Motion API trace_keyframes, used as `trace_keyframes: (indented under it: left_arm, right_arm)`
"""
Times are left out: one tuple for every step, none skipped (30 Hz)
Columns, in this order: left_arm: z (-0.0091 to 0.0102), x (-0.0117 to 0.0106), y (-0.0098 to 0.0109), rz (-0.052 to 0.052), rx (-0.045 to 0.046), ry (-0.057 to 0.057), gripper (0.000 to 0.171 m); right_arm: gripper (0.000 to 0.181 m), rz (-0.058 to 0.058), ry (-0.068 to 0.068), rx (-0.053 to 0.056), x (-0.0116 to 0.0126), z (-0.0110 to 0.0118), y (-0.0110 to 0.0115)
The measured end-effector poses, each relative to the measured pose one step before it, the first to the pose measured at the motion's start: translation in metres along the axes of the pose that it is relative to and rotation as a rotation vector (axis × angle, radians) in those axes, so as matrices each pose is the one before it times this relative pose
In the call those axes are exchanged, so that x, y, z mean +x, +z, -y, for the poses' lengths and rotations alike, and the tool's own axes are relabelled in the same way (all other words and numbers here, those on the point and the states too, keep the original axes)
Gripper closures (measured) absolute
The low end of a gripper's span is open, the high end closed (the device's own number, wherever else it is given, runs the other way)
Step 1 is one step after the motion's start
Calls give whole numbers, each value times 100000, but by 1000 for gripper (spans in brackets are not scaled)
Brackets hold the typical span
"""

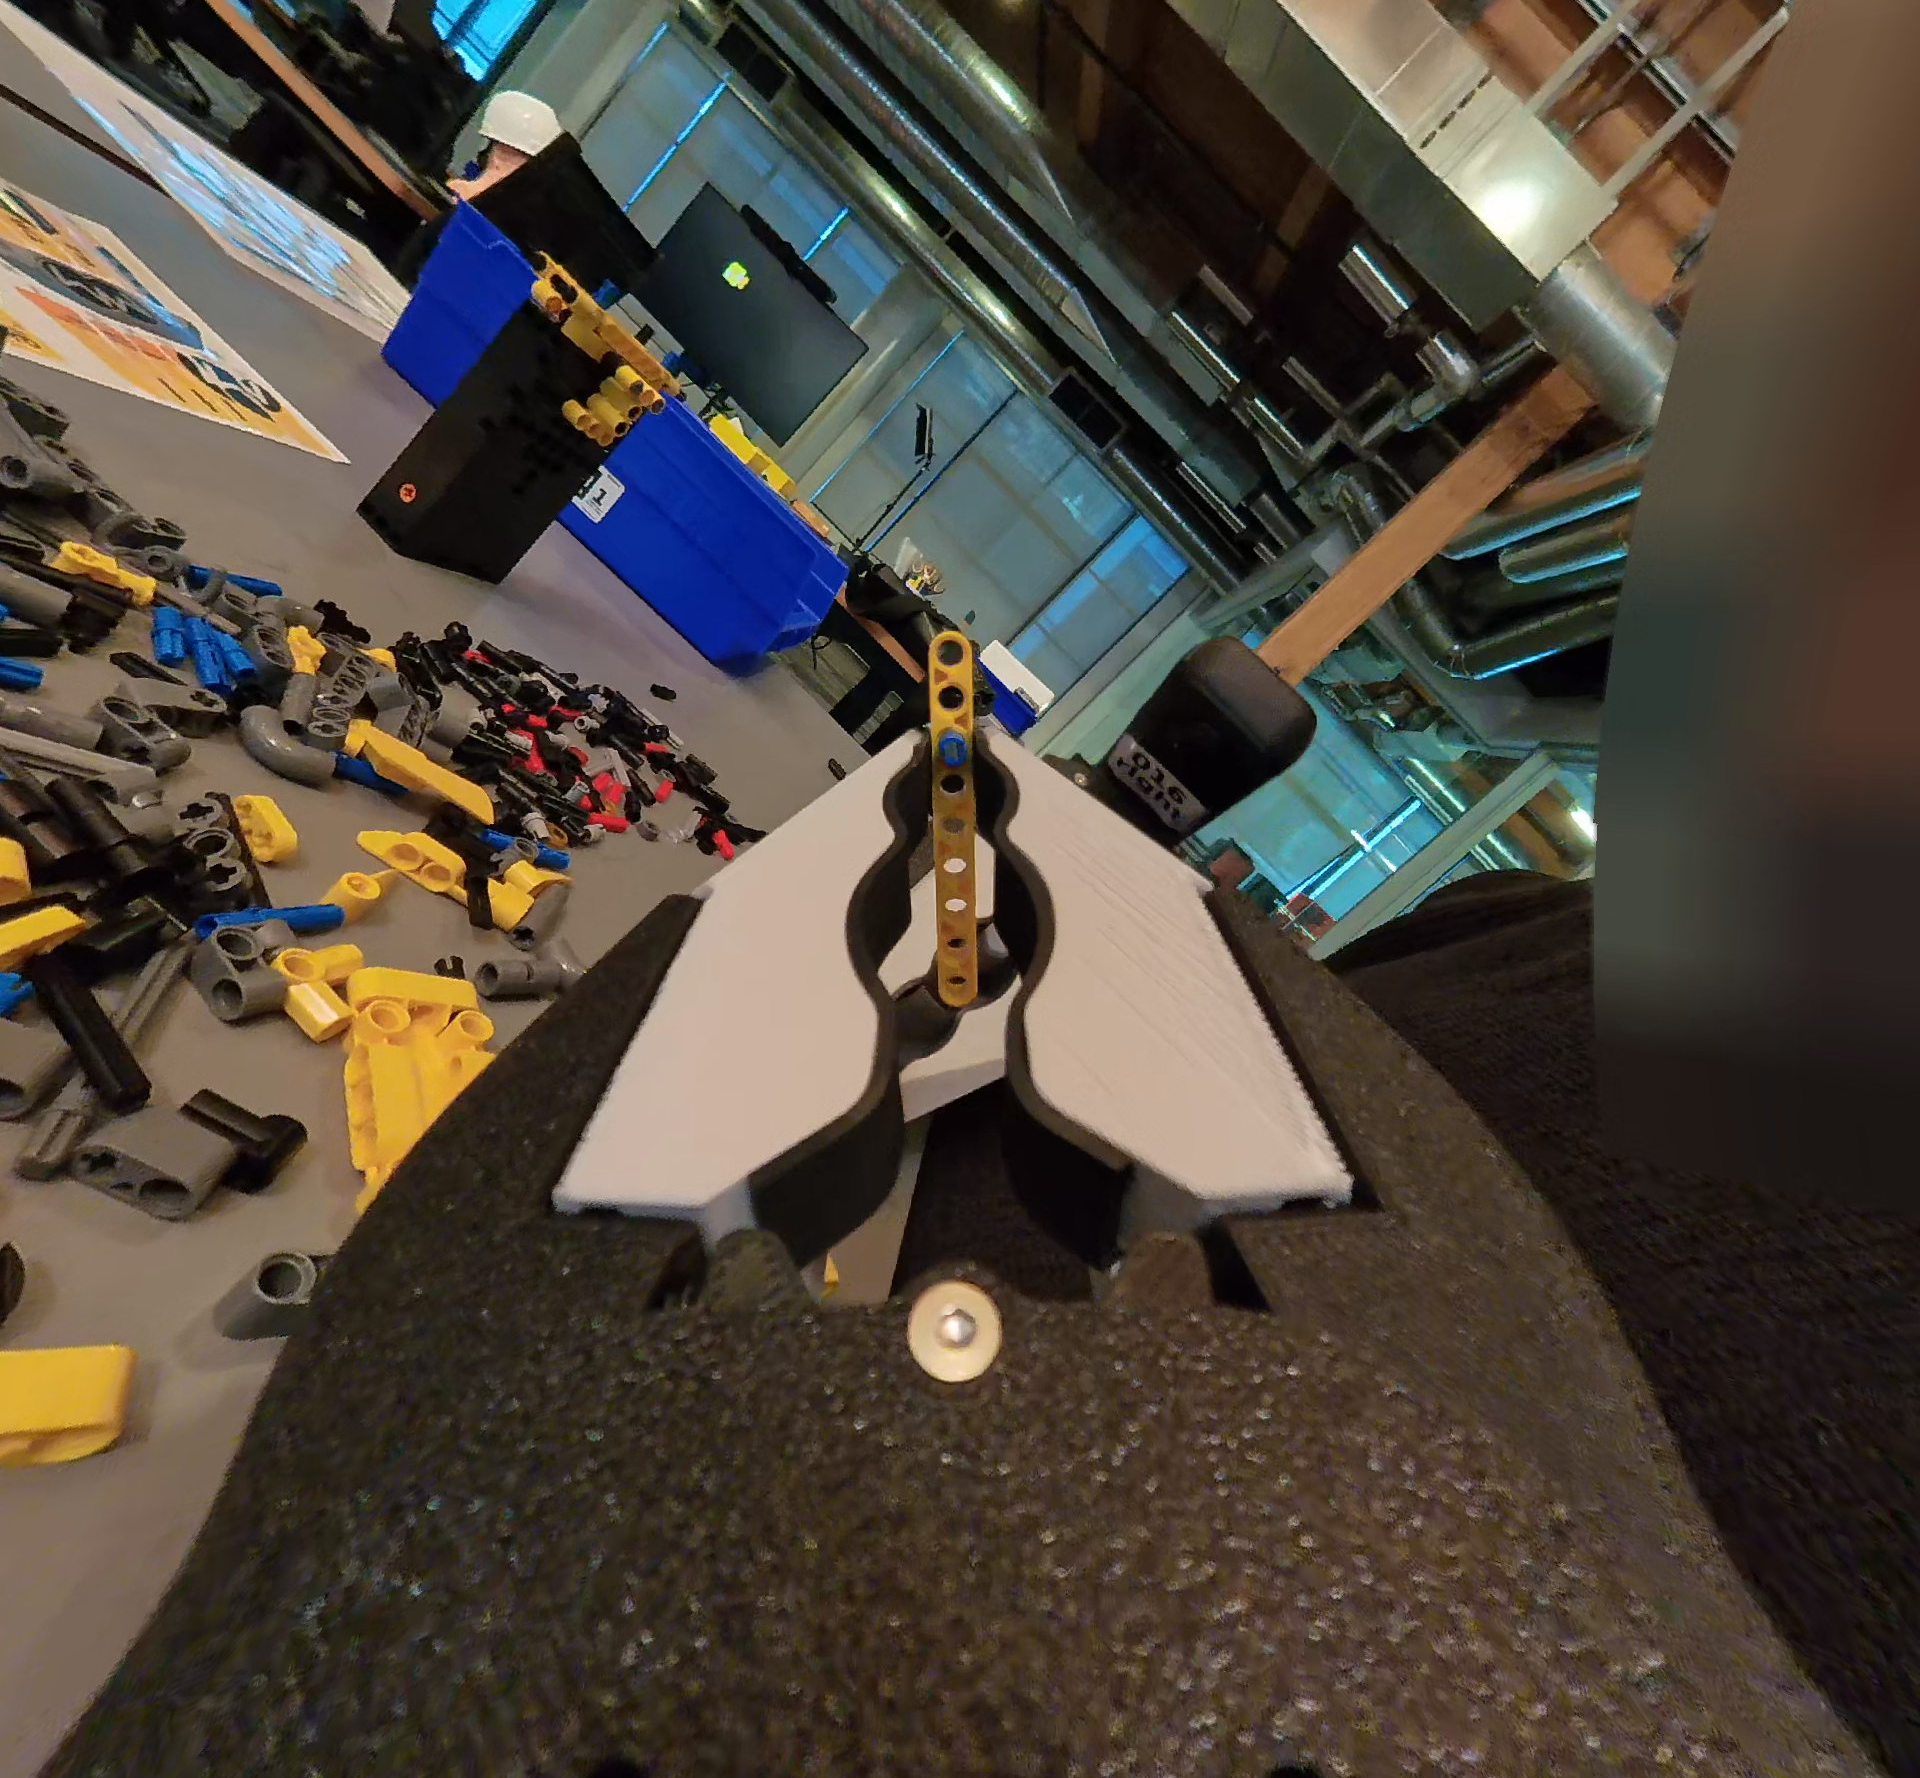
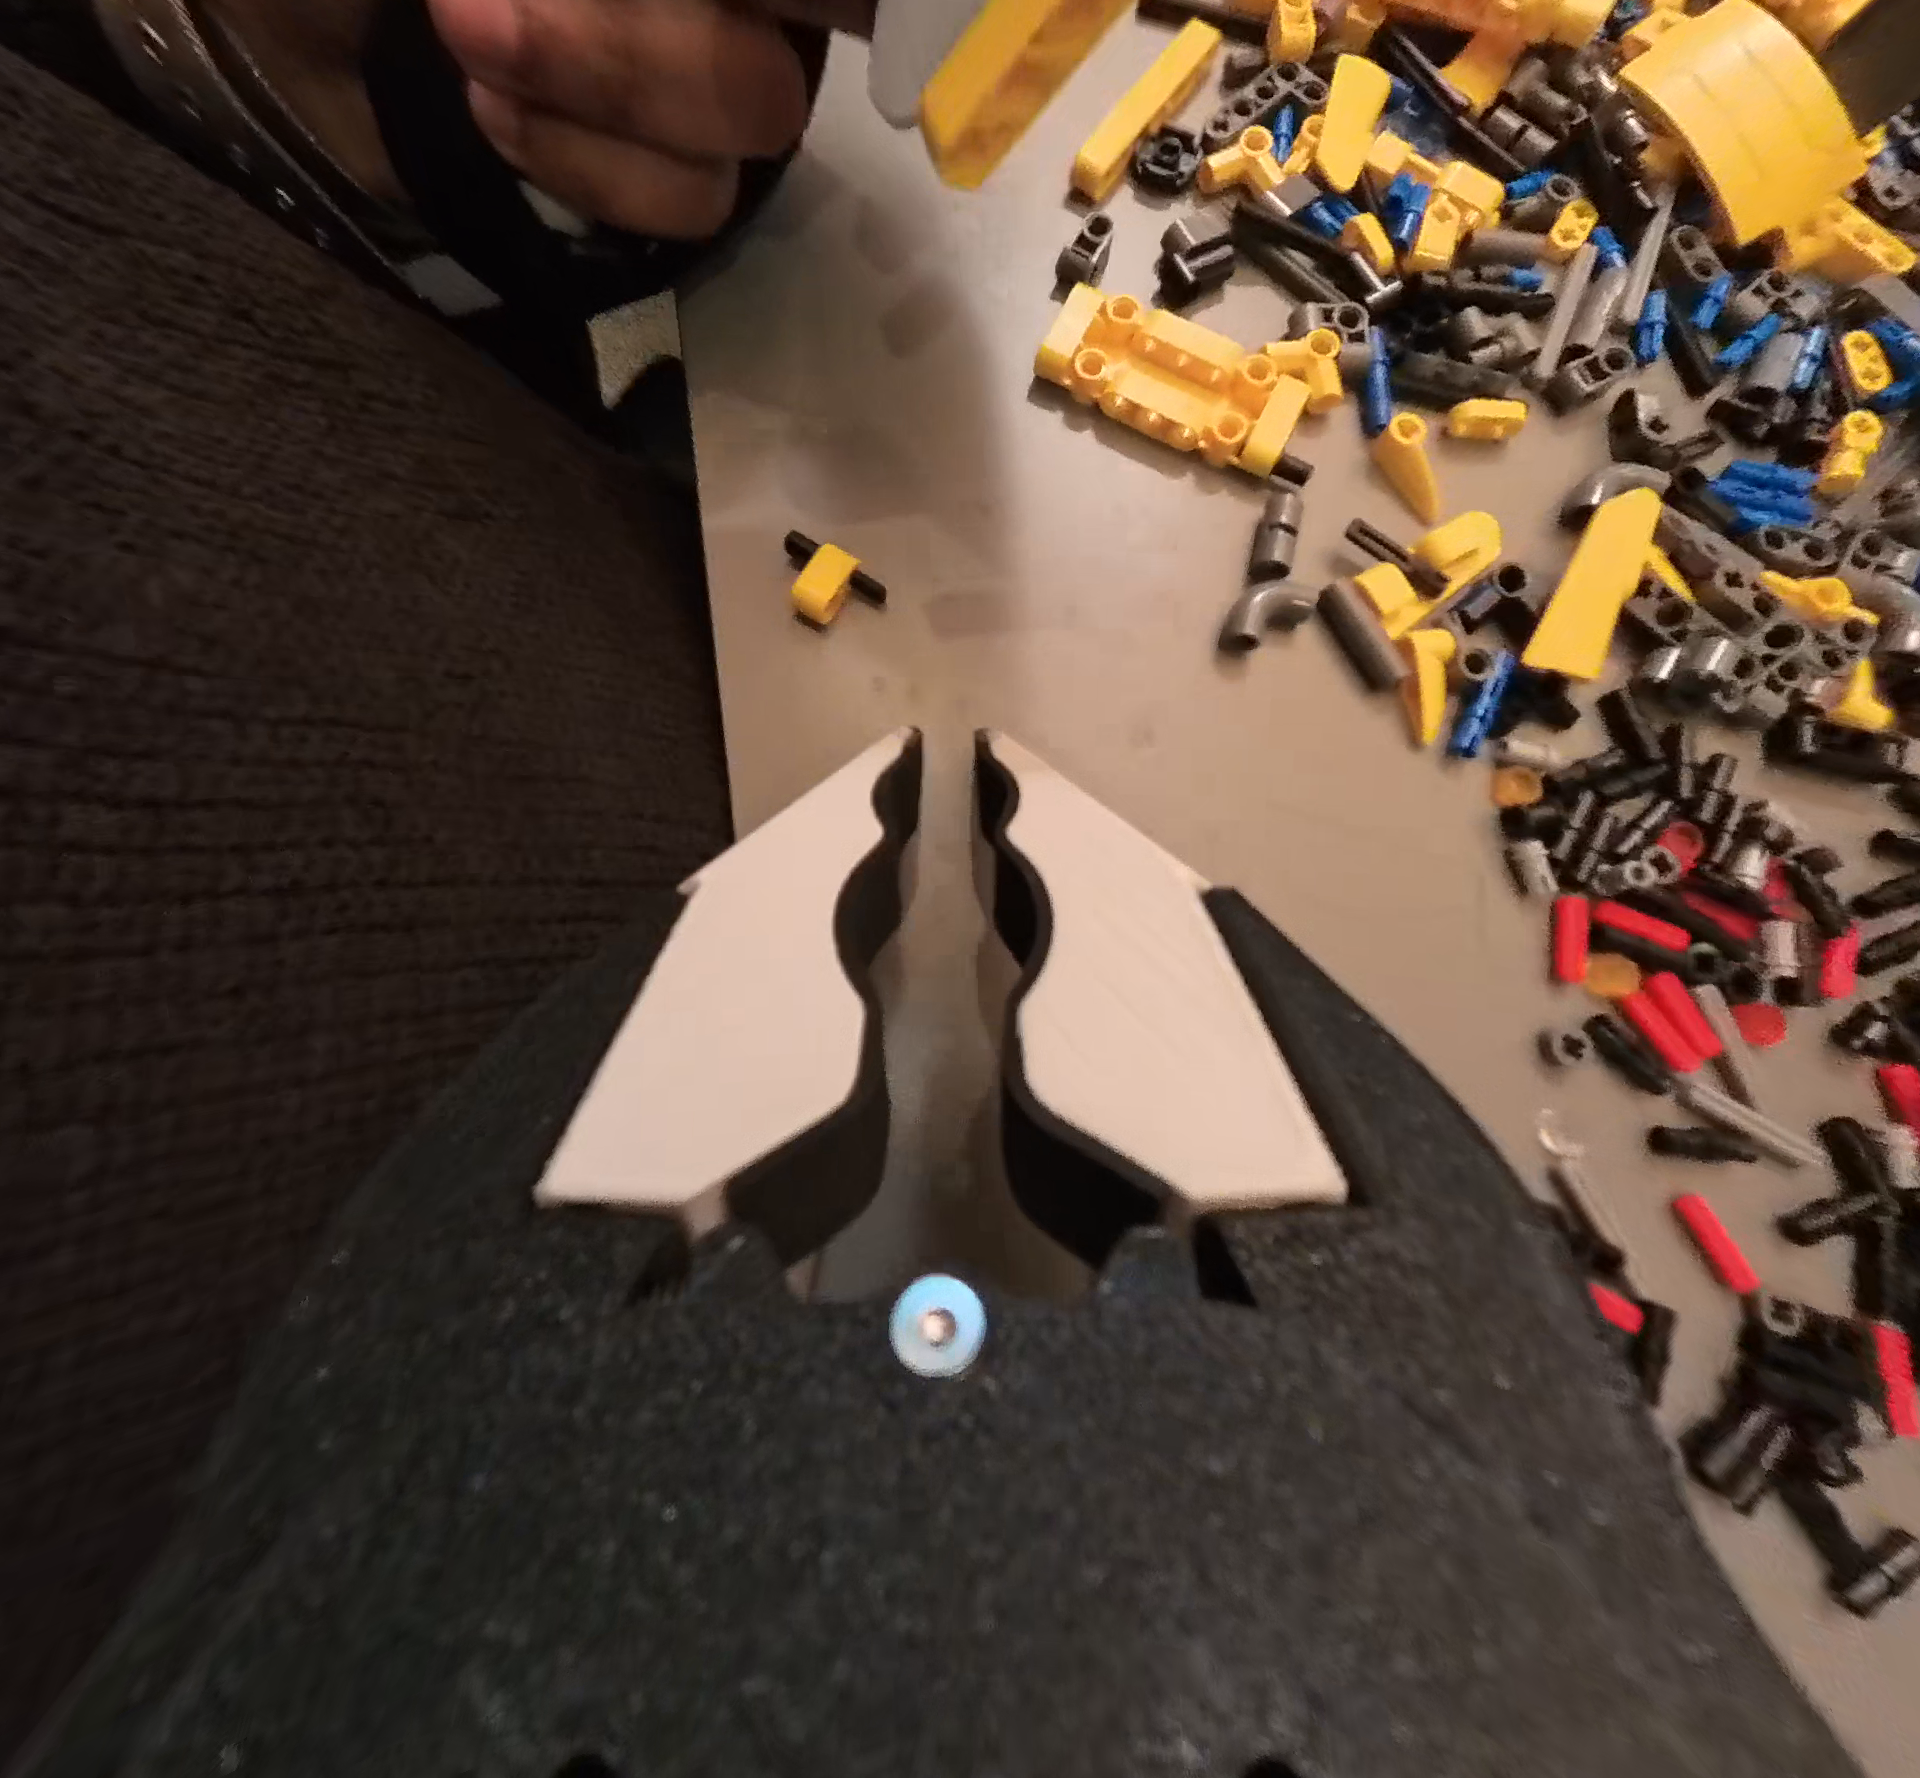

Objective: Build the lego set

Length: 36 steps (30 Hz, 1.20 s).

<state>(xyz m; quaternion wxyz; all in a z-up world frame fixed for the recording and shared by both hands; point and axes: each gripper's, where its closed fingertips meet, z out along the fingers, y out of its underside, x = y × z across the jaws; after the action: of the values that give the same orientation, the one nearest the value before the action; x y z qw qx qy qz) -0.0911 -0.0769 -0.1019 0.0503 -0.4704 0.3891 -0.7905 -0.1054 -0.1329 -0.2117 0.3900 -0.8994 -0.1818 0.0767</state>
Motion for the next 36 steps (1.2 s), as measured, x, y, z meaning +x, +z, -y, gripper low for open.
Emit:
trace_keyframes:
  left_arm:
    - [-7,15,35,-325,35,219,165]
    - [-18,-37,32,-32,-106,-177,165]
    - [-17,-36,16,-9,-131,-228,165]
    - [-3,-30,1,-5,-44,-221,165]
    - [1,-20,-12,-38,-41,-284,165]
    - [-7,-7,-22,-146,-35,-276,165]
    - [-6,23,-9,-406,-69,-341,165]
    - [-5,31,-2,-527,-39,-397,165]
    - [15,9,-17,-442,71,-398,165]
    - [54,1,-20,-312,294,-335,165]
    - [51,30,-37,-334,364,-228,165]
    - [53,27,-40,-361,301,-260,165]
    - [42,27,-30,-359,248,-285,165]
    - [49,29,-37,-397,246,-301,165]
    - [47,4,-25,-312,234,-364,165]
    - [48,-11,-18,-274,264,-418,165]
    - [62,16,-34,-351,304,-431,165]
    - [58,33,-36,-467,272,-434,165]
    - [28,51,-43,-613,150,-450,165]
    - [31,95,-38,-831,201,-393,165]
    - [49,113,-46,-1006,337,-377,165]
    - [62,103,-42,-1090,342,-609,165]
    - [69,55,-41,-871,306,-909,165]
    - [97,8,-43,-663,449,-1032,165]
    - [99,-17,-44,-541,492,-1013,165]
    - [100,-18,-39,-371,443,-891,165]
    - [71,-41,-37,-112,389,-660,165]
    - [51,-34,-27,71,289,-398,165]
    - [9,-27,-7,142,87,-149,165]
    - [-25,-33,8,190,-170,-35,165]
    - [-45,-35,24,255,-267,-26,165]
    - [-32,-27,21,160,-229,2,165]
    - [-6,-1,14,-66,-114,-103,165]
    - [21,14,-15,-279,125,-278,165]
    - [67,22,-33,-439,307,-451,165]
    - [71,41,-37,-649,335,-645,165]
  right_arm:
    - [171,1944,1361,1728,-199,372,-25]
    - [170,1761,427,1367,-236,489,135]
    - [167,1599,-820,1194,-278,545,290]
    - [164,1436,-1307,877,-241,496,411]
    - [163,1857,-948,-59,-221,311,484]
    - [159,2892,-916,-1453,-267,43,507]
    - [153,3012,-1345,-2190,-206,-118,475]
    - [149,1861,-1955,-1918,34,-150,413]
    - [148,1168,-2349,-1364,164,-103,276]
    - [149,1820,-2131,-442,49,36,117]
    - [150,2847,-1307,-318,-114,100,-19]
    - [154,2761,-336,-1278,-126,-46,-36]
    - [161,1843,22,-1220,-64,-90,-44]
    - [162,815,-135,-652,-9,-103,-70]
    - [163,-204,-183,-196,87,-141,-75]
    - [165,-974,242,110,151,-156,-108]
    - [170,-1655,1184,236,235,-196,-176]
    - [176,-2153,2085,-62,298,-276,-268]
    - [180,-2444,2452,-21,341,-328,-380]
    - [181,-2429,2305,406,354,-342,-517]
    - [181,-2429,2258,871,372,-347,-583]
    - [181,-2626,2292,1010,420,-331,-571]
    - [181,-2725,1875,901,414,-267,-460]
    - [181,-2176,725,1166,240,-92,-305]
    - [180,-1215,-458,1954,-44,196,-113]
    - [177,158,-1043,2442,-353,456,67]
    - [171,1863,-1173,2122,-641,542,238]
    - [165,2354,-660,1184,-617,478,362]
    - [162,1395,761,287,-305,351,460]
    - [159,927,2365,-277,-48,280,507]
    - [156,1932,3200,-652,-110,231,490]
    - [154,3053,2708,-805,-319,152,411]
    - [152,2856,1164,-821,-405,65,325]
    - [151,1274,-910,-1133,-298,-72,248]
    - [150,-1085,-2659,-1835,-32,-236,217]
    - [149,-2989,-3713,-2265,163,-340,179]
